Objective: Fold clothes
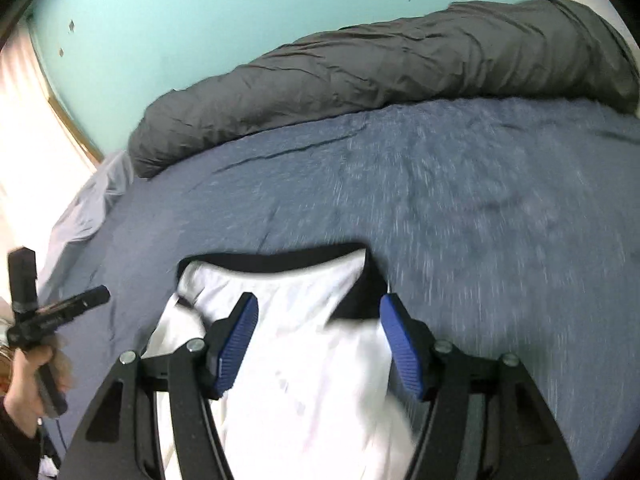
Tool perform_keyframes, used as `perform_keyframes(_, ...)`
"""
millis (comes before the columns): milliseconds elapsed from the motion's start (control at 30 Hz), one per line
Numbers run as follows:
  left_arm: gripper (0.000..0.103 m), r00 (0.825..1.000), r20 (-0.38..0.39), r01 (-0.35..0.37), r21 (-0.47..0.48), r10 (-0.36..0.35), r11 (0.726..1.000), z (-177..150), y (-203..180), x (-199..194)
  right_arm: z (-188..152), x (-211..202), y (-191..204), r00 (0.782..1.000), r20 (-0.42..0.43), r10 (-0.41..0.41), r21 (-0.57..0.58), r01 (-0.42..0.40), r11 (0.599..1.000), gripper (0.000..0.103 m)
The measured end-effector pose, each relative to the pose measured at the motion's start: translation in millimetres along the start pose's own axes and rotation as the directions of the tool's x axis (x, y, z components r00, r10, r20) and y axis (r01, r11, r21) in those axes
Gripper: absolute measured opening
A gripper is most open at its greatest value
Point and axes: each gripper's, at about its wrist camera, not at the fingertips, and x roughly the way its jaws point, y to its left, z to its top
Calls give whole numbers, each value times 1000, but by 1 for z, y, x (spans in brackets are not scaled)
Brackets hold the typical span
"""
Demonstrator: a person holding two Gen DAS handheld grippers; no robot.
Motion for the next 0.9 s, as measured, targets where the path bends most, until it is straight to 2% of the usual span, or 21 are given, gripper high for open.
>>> perform_keyframes(100,50,999,-32,5,-38,-6,999,-42,10,-12,-39,-24,-5,1000,-4,12,38,-11,999,64)
perform_keyframes(200,50,999,-29,19,-100,-22,995,-77,18,-19,-76,-47,-9,1000,-8,23,77,-22,997,64)
perform_keyframes(400,50,999,8,47,-226,-47,973,-128,34,-25,-112,-63,-36,1000,-29,-10,176,15,984,64)
perform_keyframes(567,50,998,41,52,-274,-42,960,-152,40,-27,-128,-57,-58,998,-58,-38,215,49,975,64)
perform_keyframes(767,50,998,27,60,-278,-54,959,-160,45,-20,-129,-36,-78,998,-42,-42,274,52,960,64)
perform_keyframes(900,50,998,26,61,-280,-56,958,-165,47,-21,-129,-21,-85,996,-42,-77,292,86,952,58)
